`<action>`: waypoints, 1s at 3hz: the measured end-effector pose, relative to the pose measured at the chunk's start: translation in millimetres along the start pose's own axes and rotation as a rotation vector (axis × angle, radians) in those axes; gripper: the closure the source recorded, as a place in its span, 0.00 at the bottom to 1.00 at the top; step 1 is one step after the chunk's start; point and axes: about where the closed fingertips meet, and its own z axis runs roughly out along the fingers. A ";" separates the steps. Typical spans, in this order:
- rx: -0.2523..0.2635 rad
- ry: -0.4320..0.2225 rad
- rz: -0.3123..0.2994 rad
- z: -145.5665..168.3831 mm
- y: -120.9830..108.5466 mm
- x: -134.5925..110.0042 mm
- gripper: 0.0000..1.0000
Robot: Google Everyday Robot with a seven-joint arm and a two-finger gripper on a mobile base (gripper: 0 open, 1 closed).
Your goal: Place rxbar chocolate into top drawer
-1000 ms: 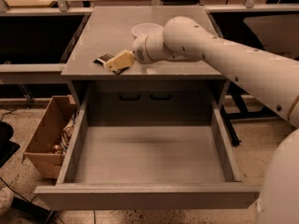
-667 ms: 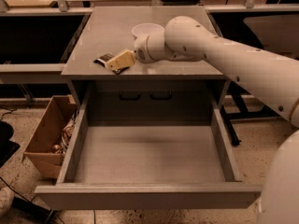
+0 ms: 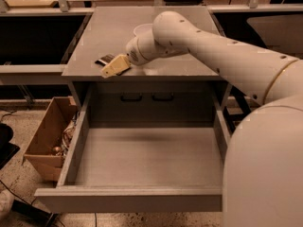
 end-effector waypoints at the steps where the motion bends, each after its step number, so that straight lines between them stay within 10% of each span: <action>1: -0.031 0.038 -0.012 9.9 4.8 -1.7 0.00; 3: -0.088 0.084 -0.022 26.1 11.2 2.1 0.42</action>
Offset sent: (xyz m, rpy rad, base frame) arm 0.0022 0.0236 -0.0173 -0.0817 0.0817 0.0827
